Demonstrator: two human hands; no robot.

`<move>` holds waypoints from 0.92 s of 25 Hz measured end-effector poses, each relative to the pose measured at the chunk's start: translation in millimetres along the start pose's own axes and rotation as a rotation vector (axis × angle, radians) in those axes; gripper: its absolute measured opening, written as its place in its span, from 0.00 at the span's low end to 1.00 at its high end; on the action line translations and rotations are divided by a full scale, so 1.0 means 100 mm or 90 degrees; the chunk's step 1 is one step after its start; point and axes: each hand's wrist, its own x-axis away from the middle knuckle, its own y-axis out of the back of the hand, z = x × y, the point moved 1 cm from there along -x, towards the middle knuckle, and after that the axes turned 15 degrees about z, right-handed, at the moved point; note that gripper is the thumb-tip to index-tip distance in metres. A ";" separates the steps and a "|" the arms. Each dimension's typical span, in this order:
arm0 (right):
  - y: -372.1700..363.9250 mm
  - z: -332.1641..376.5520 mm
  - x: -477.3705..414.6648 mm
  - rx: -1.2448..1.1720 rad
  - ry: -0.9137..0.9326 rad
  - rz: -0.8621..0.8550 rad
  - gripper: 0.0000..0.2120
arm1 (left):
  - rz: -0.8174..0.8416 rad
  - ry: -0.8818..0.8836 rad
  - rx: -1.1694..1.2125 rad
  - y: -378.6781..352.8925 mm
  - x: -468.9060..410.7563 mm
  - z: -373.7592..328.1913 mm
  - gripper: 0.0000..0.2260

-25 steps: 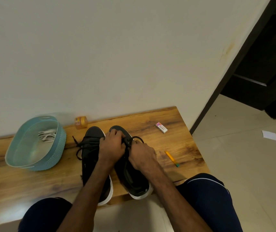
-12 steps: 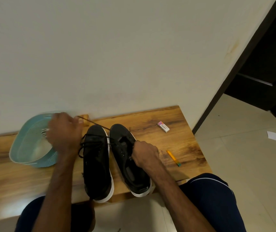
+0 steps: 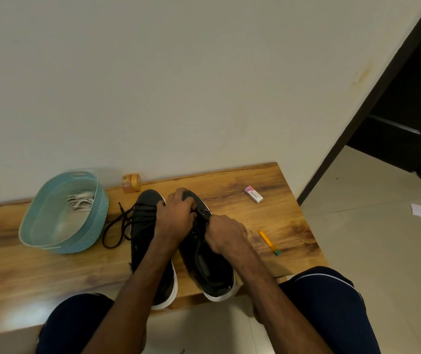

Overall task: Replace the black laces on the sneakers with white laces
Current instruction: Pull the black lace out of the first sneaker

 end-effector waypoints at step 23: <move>-0.01 0.28 -0.42 -0.002 0.149 -0.043 0.17 | 0.097 0.100 0.093 0.07 0.57 0.23 0.27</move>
